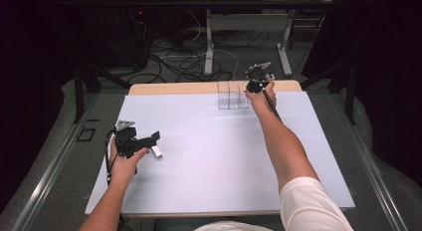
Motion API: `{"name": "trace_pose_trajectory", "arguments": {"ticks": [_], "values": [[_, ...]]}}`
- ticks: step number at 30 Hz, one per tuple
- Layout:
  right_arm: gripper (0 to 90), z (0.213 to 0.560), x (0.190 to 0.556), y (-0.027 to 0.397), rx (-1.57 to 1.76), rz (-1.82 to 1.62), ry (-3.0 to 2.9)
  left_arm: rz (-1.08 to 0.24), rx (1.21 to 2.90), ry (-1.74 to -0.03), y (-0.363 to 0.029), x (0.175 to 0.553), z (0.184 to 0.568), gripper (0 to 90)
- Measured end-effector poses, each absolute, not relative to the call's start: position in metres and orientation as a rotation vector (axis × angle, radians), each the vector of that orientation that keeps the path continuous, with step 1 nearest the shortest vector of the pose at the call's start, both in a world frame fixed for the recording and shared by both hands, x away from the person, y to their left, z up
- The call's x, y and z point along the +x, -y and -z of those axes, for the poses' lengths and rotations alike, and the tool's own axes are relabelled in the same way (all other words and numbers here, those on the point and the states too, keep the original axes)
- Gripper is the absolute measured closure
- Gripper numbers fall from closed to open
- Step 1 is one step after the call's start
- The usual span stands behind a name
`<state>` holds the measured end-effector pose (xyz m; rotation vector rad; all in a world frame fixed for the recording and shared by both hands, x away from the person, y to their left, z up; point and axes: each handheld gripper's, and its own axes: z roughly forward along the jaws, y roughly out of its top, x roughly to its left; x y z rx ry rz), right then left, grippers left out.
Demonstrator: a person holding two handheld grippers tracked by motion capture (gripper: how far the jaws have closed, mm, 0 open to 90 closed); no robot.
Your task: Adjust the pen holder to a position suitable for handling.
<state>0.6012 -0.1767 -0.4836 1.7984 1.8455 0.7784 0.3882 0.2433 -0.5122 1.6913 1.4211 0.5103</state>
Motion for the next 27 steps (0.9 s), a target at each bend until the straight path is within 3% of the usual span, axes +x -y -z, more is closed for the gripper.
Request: {"name": "trace_pose_trajectory", "arguments": {"ticks": [13, 27], "values": [[89.1, 0.478, 0.592, 0.179, 1.831, -0.741, -1.887, -0.505, 1.687, -1.419, -0.243, 0.389, 0.512, 3.8], [89.1, 0.474, 0.544, 0.193, 1.858, -0.774, -1.976, -0.497, 1.686, -1.41, -0.24, 0.388, 0.512, 4.1]]}}
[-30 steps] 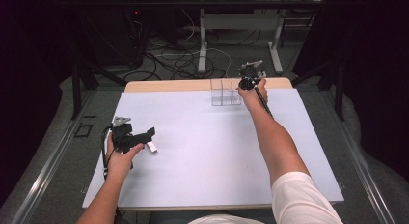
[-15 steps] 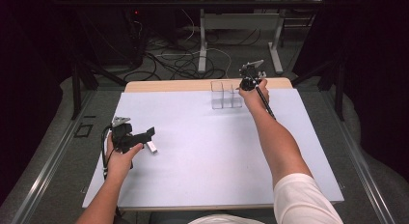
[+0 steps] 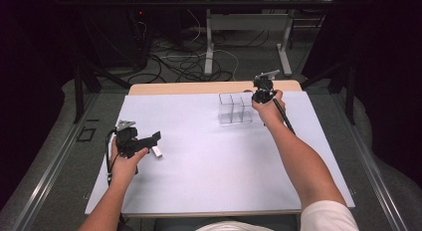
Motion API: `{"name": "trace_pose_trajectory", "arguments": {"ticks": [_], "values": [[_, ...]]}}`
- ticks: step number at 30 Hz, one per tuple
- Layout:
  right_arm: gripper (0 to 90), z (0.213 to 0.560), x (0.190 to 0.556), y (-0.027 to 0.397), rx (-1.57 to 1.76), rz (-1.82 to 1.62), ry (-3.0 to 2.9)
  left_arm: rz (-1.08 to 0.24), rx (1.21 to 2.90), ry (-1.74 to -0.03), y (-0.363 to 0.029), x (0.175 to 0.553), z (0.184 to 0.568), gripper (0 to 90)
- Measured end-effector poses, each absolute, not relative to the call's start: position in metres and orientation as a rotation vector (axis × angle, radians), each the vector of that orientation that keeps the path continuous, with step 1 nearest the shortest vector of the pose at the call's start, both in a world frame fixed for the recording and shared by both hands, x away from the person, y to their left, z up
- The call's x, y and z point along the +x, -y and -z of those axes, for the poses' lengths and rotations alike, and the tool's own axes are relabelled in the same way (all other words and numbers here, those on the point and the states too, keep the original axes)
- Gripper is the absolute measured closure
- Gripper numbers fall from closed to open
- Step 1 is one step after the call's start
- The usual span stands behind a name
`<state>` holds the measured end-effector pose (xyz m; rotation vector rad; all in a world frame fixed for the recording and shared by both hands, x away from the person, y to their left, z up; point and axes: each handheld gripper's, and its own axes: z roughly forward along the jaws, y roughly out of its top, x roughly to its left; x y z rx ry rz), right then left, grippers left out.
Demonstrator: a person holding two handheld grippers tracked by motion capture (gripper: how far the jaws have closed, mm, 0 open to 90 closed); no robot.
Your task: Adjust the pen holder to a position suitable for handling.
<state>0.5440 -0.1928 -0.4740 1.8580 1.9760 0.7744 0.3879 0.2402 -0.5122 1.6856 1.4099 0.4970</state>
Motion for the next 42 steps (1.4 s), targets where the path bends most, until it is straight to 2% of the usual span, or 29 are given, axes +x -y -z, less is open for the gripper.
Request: {"name": "trace_pose_trajectory", "arguments": {"ticks": [10, 21, 42], "values": [[89.0, 0.473, 0.503, 0.207, 1.85, -0.817, -2.049, -0.498, 1.694, -1.401, -0.235, 0.388, 0.511, 4.2], [88.7, 0.472, 0.47, 0.2, 1.771, -0.805, -2.146, -0.498, 1.717, -1.392, -0.229, 0.387, 0.51, 4.3], [84.1, 0.48, 0.45, 0.207, 1.759, -0.942, -2.115, -0.509, 1.712, -1.393, -0.23, 0.387, 0.51, 4.4]]}}
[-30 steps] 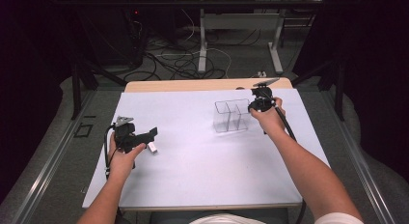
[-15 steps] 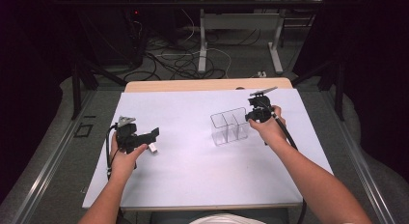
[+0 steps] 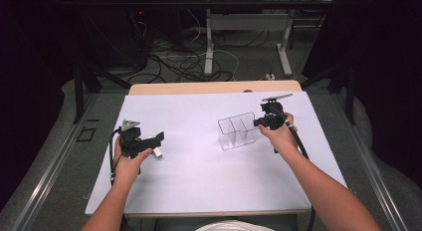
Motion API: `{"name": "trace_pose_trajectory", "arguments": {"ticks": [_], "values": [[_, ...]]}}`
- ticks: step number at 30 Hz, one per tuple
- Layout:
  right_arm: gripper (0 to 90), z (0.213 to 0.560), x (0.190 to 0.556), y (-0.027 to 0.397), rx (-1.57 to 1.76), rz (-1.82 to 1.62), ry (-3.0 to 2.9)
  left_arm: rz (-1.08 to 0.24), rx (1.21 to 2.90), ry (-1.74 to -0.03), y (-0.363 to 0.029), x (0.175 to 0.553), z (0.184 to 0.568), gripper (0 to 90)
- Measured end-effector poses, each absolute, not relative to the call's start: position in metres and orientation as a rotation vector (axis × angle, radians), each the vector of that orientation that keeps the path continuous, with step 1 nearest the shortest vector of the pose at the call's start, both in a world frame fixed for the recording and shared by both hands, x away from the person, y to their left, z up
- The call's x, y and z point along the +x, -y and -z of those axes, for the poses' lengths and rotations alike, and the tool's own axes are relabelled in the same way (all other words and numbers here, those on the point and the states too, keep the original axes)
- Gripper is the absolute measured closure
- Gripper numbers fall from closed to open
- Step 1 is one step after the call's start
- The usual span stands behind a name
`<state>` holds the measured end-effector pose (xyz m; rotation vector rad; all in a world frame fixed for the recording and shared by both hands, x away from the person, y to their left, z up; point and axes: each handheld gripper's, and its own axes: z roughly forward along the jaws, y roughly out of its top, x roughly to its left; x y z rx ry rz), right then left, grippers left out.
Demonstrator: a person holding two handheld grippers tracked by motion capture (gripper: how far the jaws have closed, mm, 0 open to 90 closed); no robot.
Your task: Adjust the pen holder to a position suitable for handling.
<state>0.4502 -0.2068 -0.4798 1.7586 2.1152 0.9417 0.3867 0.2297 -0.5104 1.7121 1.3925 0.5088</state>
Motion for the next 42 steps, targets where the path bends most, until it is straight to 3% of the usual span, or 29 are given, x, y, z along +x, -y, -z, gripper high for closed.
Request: {"name": "trace_pose_trajectory", "arguments": {"ticks": [33, 42], "values": [[67.7, 0.477, 0.409, 0.215, 1.797, -1.224, -2.147, -0.516, 1.718, -1.394, -0.231, 0.386, 0.508, 4.8], [70.7, 0.475, 0.401, 0.226, 1.694, -1.316, -2.036, -0.524, 1.705, -1.398, -0.233, 0.386, 0.509, 4.8]]}}
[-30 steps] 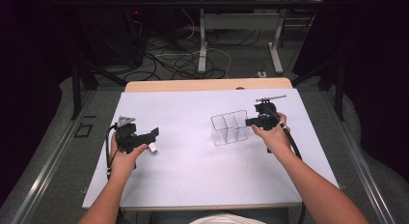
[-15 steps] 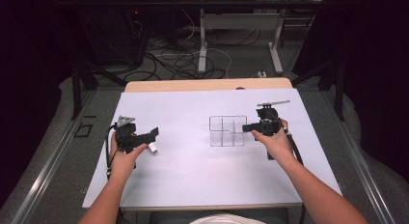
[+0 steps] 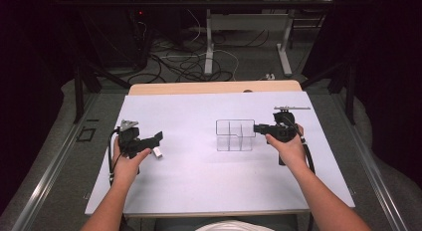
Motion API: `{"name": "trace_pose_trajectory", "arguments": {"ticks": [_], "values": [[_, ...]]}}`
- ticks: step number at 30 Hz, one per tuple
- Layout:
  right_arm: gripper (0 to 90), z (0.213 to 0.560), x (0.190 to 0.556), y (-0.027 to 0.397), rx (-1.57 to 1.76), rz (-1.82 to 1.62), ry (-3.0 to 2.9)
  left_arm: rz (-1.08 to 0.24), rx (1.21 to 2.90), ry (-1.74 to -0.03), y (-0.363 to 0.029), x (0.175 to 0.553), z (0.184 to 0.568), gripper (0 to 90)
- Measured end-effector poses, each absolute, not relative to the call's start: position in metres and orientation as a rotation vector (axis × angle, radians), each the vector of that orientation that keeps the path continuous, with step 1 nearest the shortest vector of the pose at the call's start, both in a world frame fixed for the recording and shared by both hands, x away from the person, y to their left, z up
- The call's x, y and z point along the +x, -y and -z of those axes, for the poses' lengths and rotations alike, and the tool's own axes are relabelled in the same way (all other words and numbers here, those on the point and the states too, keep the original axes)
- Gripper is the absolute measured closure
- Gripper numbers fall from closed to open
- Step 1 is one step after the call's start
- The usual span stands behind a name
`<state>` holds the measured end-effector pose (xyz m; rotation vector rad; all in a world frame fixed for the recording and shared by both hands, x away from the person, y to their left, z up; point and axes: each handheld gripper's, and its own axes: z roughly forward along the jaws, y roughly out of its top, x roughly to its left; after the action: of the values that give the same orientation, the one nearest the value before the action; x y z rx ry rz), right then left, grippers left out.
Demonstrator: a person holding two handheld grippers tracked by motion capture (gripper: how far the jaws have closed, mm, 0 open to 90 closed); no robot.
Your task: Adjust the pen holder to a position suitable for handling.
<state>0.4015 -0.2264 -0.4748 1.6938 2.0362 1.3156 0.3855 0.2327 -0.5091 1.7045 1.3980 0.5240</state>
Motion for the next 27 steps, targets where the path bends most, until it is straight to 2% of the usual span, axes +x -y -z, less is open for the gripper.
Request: {"name": "trace_pose_trajectory", "arguments": {"ticks": [10, 27], "values": [[89.9, 0.494, 0.405, 0.233, 1.683, -1.232, -2.007, -0.529, 1.709, -1.393, -0.232, 0.386, 0.509, 4.9], [90.0, 0.505, 0.411, 0.217, 1.702, -1.226, -2.041, -0.527, 1.71, -1.396, -0.232, 0.386, 0.509, 5.1]]}}
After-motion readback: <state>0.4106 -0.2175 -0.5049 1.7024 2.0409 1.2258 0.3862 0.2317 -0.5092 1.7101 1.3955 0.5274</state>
